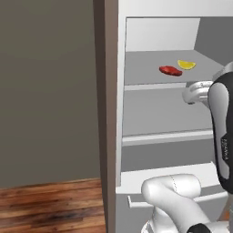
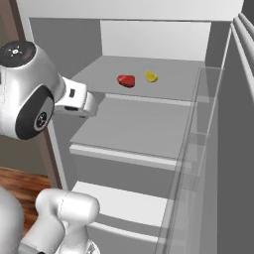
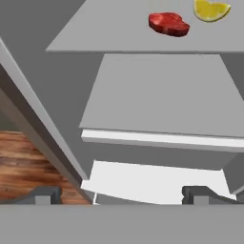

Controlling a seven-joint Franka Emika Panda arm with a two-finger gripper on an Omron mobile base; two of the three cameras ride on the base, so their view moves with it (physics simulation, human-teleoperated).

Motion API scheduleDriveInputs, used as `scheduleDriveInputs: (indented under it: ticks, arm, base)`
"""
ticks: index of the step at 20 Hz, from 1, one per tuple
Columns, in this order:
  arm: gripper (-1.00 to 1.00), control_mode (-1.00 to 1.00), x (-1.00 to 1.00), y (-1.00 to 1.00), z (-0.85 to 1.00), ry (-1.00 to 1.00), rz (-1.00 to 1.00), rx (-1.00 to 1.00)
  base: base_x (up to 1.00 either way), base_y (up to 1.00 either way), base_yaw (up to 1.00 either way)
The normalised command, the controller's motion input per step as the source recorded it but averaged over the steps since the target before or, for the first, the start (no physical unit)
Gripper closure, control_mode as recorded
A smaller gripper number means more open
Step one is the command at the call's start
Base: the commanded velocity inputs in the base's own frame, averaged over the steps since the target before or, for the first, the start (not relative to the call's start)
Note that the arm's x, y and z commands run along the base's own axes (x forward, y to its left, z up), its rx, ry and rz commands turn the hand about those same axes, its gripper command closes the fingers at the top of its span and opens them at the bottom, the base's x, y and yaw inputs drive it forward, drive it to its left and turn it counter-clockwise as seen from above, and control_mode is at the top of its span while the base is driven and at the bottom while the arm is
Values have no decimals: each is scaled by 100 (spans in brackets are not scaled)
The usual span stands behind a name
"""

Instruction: Take the cheese, steak, and lemon wedge from the fridge and place them on the plate on the dining counter to create an appetizer plate.

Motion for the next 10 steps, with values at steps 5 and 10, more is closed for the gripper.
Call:
scheduleDriveInputs:
  ticks: [5, 10]
  arm:
    - [-100, -100, 15, -26, -1, -25, 1, -1]
    - [-100, -100, 20, -19, 0, -27, 0, -4]
  base:
    - [0, 0, 0]
    - [0, 0, 0]
